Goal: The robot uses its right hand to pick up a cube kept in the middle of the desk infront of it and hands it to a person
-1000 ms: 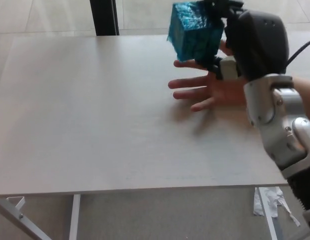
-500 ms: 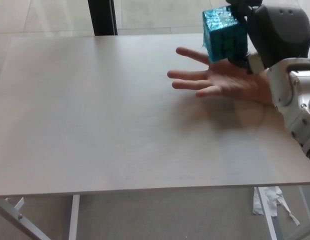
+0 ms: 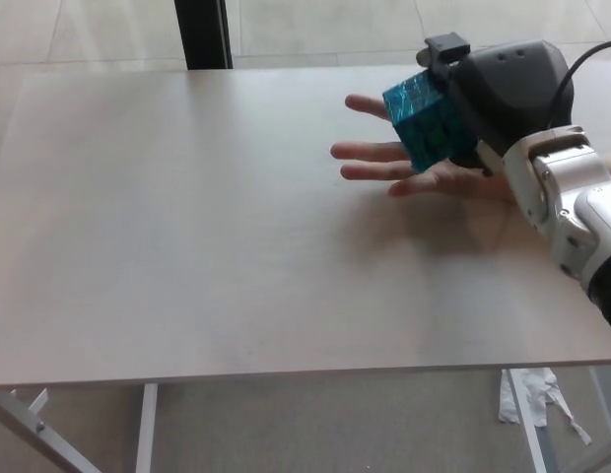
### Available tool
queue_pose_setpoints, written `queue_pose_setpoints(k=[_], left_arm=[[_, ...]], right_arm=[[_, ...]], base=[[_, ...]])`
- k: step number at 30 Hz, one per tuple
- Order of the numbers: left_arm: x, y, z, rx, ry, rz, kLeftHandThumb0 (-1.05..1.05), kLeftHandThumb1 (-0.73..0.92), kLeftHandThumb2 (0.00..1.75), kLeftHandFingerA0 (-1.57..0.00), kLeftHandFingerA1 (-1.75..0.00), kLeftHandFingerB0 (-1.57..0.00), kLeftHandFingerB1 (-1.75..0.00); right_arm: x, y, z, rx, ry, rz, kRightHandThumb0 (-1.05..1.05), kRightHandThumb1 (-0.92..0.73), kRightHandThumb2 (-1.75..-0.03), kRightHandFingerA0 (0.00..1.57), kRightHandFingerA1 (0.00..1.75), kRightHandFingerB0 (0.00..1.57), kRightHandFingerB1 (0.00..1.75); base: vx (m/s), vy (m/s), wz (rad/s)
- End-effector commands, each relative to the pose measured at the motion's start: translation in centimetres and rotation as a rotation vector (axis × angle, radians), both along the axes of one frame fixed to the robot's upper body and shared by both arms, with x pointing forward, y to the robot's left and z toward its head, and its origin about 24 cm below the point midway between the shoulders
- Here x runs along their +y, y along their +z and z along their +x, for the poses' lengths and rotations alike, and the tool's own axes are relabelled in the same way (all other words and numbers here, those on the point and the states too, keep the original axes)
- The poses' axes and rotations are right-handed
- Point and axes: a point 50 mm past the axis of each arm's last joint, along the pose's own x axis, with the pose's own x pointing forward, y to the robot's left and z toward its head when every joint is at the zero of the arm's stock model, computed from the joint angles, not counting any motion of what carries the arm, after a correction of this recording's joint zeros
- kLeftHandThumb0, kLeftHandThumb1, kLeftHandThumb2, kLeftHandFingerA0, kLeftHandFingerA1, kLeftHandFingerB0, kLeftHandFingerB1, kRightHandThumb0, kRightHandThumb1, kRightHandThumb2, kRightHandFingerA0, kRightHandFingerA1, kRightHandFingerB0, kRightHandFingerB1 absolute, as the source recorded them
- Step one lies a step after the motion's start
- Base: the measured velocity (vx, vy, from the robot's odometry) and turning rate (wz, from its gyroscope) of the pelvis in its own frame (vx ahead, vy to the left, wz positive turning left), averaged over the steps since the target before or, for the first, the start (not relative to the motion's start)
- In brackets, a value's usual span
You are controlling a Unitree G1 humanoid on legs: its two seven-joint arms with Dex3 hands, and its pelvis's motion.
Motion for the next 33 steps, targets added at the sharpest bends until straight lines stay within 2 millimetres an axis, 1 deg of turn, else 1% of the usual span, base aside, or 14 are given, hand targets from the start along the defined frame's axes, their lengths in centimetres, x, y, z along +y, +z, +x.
queue_pose_setpoints(k=[1, 2, 4, 8, 9, 10, 12, 15, 17, 21, 25, 28, 29, 33], left_arm=[[0.1, 0.1, -0.3, -0.003, 0.001, 0.014, -0.73, 0.78, 0.64, -0.74, -0.57, -0.61, -0.41], [0.1, 0.2, -0.3, -0.003, -0.001, 0.015, -0.73, 0.78, 0.64, -0.74, -0.57, -0.61, -0.41], [0.2, 0.2, -0.2, 0.008, -0.017, 0.024, -0.73, 0.79, 0.64, -0.69, -0.54, -0.59, -0.41], [0.1, 0.0, -0.3, 0.003, 0.006, 0.013, -0.73, 0.78, 0.64, -0.71, -0.55, -0.60, -0.41], [0.0, 0.0, -0.4, 0.005, 0.008, 0.012, -0.73, 0.78, 0.64, -0.71, -0.55, -0.60, -0.41], [0.0, -0.1, -0.5, 0.005, 0.008, 0.011, -0.74, 0.78, 0.64, -0.70, -0.57, -0.60, -0.41], [0.0, -0.1, -0.6, 0.005, 0.009, 0.009, -0.74, 0.78, 0.64, -0.70, -0.57, -0.60, -0.41], [0.0, -0.1, -0.9, 0.004, 0.013, 0.002, -0.72, 0.79, 0.64, -0.71, -0.59, -0.59, -0.41], [0.0, -0.2, -1.0, 0.006, 0.018, -0.001, -0.74, 0.78, 0.64, -0.72, -0.60, -0.61, -0.41], [0.0, -0.2, -0.9, 0.001, 0.029, -0.005, -0.73, 0.78, 0.63, -0.74, -0.62, -0.63, -0.42], [0.0, -0.1, -0.9, 0.015, 0.006, 0.008, -0.74, 0.79, 0.64, -0.69, -0.56, -0.60, -0.41], [0.1, -0.1, -0.9, 0.019, 0.006, 0.007, -0.74, 0.79, 0.64, -0.69, -0.58, -0.60, -0.41], [0.0, -0.1, -1.0, 0.019, 0.012, 0.007, -0.74, 0.79, 0.64, -0.70, -0.57, -0.60, -0.41], [0.1, -0.1, -0.9, -0.001, 0.017, -0.002, -0.73, 0.79, 0.64, -0.69, -0.58, -0.59, -0.41]], right_arm=[[-0.4, 0.4, 0.5, -0.017, -0.030, -0.117, -0.30, -0.63, -0.68, 0.75, 1.59, 0.80, 1.03], [-0.5, 0.4, 0.5, -0.001, -0.042, -0.127, -0.30, -0.63, -0.68, 0.75, 1.59, 0.80, 1.03], [-0.5, 0.3, 0.6, 0.014, -0.046, -0.134, -0.30, -0.61, -0.65, 0.74, 1.37, 0.76, 0.60], [-0.1, 0.5, 0.7, 0.049, -0.067, -0.181, -0.35, -0.59, -0.58, 0.66, 0.97, 0.56, 0.37], [-0.1, 0.5, 0.7, 0.055, -0.069, -0.190, -0.35, -0.59, -0.58, 0.66, 0.97, 0.56, 0.37], [0.0, 0.5, 0.7, 0.064, -0.068, -0.201, -0.33, -0.56, -0.61, 0.41, 0.60, 0.44, 0.37], [0.2, 0.4, 0.6, 0.077, -0.066, -0.218, -0.33, -0.56, -0.61, 0.41, 0.60, 0.44, 0.37], [0.7, 0.4, 0.5, 0.114, -0.082, -0.194, -0.34, -0.53, -0.56, 0.06, 0.46, 0.22, 0.33], [0.9, 0.5, 0.5, 0.126, -0.086, -0.174, -0.59, -0.41, -0.64, 0.00, 0.01, 0.07, 0.28], [1.6, 1.3, 0.6, 0.150, -0.079, -0.210, -0.88, -0.52, -0.87, 0.00, 0.14, 0.03, 0.09], [2.0, 1.8, 0.6, 0.182, -0.077, -0.222, -0.80, -0.47, -0.90, 0.00, 0.19, 0.00, 0.13], [1.9, 1.7, 0.4, 0.209, -0.079, -0.223, -1.01, -0.46, -0.57, 0.00, 0.00, 0.00, 0.05], [1.9, 1.9, 0.3, 0.227, -0.076, -0.216, -0.79, -0.47, -0.94, 0.00, 0.21, 0.00, 0.10], [1.4, 2.9, 0.2, 0.252, -0.077, -0.185, -0.78, -0.46, -0.94, 0.00, 0.19, 0.00, 0.09]], base=[[0.00, 0.000, 0.00], [0.00, 0.000, 0.00], [0.00, 0.000, 0.00], [0.00, 0.000, 0.00], [0.00, 0.000, 0.00], [0.00, 0.000, 0.00], [0.00, 0.000, 0.00], [0.00, 0.000, 0.00], [0.00, 0.000, 0.00], [0.00, 0.000, 0.00], [0.00, 0.000, 0.00], [0.00, 0.000, 0.00], [0.00, 0.000, 0.00], [0.00, 0.000, 0.00]])
